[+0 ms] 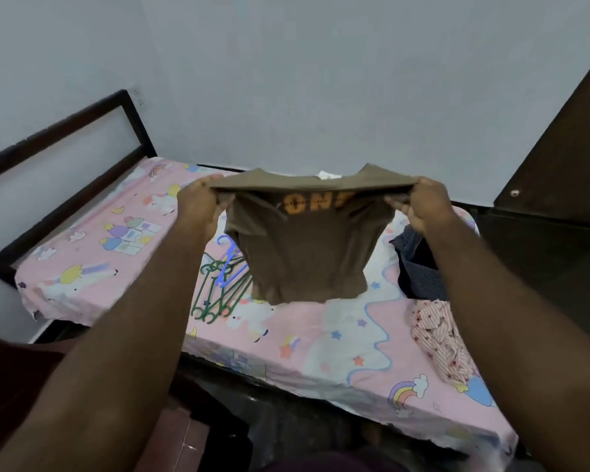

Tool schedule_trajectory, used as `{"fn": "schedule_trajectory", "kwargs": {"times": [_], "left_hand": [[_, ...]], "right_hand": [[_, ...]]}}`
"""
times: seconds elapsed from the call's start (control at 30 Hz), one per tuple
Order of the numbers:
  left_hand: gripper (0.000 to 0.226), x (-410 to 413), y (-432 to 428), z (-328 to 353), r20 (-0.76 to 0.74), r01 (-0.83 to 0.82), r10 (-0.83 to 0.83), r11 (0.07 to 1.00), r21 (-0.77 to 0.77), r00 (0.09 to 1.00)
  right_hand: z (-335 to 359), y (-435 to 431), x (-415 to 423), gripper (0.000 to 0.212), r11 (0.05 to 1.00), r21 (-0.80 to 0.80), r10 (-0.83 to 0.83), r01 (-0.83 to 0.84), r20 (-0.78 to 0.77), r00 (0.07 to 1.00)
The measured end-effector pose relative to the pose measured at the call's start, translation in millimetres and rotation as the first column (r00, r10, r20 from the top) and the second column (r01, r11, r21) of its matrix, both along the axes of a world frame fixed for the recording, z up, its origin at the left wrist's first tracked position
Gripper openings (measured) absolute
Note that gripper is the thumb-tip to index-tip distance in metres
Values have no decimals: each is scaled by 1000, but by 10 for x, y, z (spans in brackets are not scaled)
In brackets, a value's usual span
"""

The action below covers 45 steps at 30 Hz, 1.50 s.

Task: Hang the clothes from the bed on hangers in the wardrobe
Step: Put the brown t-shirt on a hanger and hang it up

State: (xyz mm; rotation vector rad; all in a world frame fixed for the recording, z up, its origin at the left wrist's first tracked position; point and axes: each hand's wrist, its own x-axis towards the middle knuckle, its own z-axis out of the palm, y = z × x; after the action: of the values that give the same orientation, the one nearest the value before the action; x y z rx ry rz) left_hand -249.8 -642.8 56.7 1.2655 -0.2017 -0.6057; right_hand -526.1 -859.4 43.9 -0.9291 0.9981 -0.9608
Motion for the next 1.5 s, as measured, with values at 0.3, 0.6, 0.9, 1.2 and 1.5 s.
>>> {"fn": "schedule_trajectory", "kwargs": {"times": [0.3, 0.6, 0.9, 1.2, 1.5], "left_hand": [[28, -151, 317, -9, -107, -132, 117, 982, -137, 987], [30, -282, 407, -241, -53, -62, 59, 996, -59, 997], [29, -66, 26, -419, -127, 18, -19, 1000, -12, 992], [23, 536, -1223, -986, -65, 52, -33, 947, 317, 997], [63, 333, -1915, -2079, 93, 97, -189, 798, 594, 978]], "right_hand": [[66, 603, 42, 30, 967, 85, -255, 241, 308, 917], [-102, 606, -98, 30, 959, 100, -283, 265, 280, 917], [-234, 51, 66, 34, 981, 50, -196, 190, 168, 966], [-921, -1132, 659, 34, 990, 111, 96, -84, -113, 989], [-2320, -1613, 595, 32, 915, 259, 393, -309, -397, 829]]}}
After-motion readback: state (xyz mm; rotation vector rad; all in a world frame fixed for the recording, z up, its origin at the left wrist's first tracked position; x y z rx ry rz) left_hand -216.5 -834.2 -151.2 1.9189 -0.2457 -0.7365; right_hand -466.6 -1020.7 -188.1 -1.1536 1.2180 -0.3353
